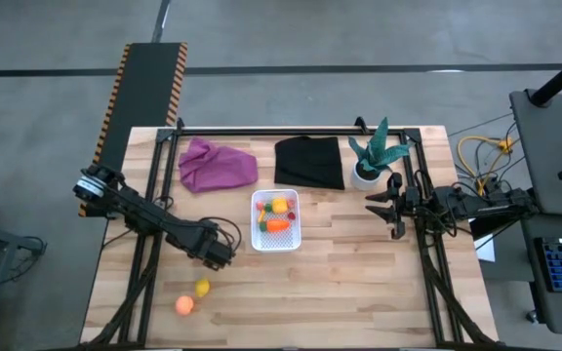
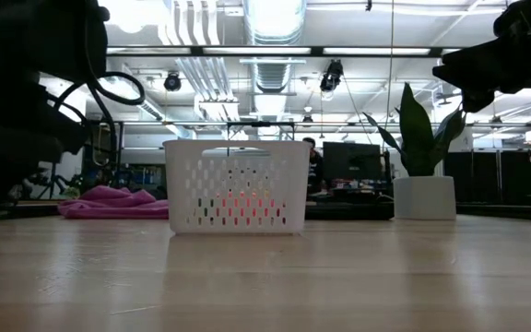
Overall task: Pick and placing Produce into tupperware
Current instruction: Put the red strawberry into the white bin
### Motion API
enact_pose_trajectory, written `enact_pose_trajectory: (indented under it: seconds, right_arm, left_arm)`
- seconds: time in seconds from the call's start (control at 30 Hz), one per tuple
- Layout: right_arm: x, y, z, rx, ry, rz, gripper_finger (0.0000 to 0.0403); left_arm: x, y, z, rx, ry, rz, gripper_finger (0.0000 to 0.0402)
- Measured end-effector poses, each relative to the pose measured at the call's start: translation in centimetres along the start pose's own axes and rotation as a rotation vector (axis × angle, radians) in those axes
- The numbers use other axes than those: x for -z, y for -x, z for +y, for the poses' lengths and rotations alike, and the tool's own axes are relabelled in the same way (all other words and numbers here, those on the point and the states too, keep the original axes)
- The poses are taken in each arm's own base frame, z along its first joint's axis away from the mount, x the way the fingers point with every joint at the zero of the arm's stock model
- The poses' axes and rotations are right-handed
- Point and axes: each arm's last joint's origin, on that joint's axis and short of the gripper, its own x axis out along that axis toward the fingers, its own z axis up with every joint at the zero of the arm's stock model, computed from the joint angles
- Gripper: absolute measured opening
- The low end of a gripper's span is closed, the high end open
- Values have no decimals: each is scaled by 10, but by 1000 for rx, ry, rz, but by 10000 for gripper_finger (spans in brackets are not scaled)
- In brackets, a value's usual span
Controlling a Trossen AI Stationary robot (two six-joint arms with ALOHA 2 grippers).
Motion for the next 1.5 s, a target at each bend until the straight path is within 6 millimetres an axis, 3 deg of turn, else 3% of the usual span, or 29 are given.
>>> enact_pose_trajectory:
  seconds: [1.03, 1.5]
  right_arm:
    - [0, 0, 0, 0, 0, 0, 123]
    - [0, 0, 0, 0, 0, 0, 123]
  left_arm:
    - [0, -3, 1, -3, -15, 5, 119]
    - [-2, -2, 0, 3, -46, -62, 99]
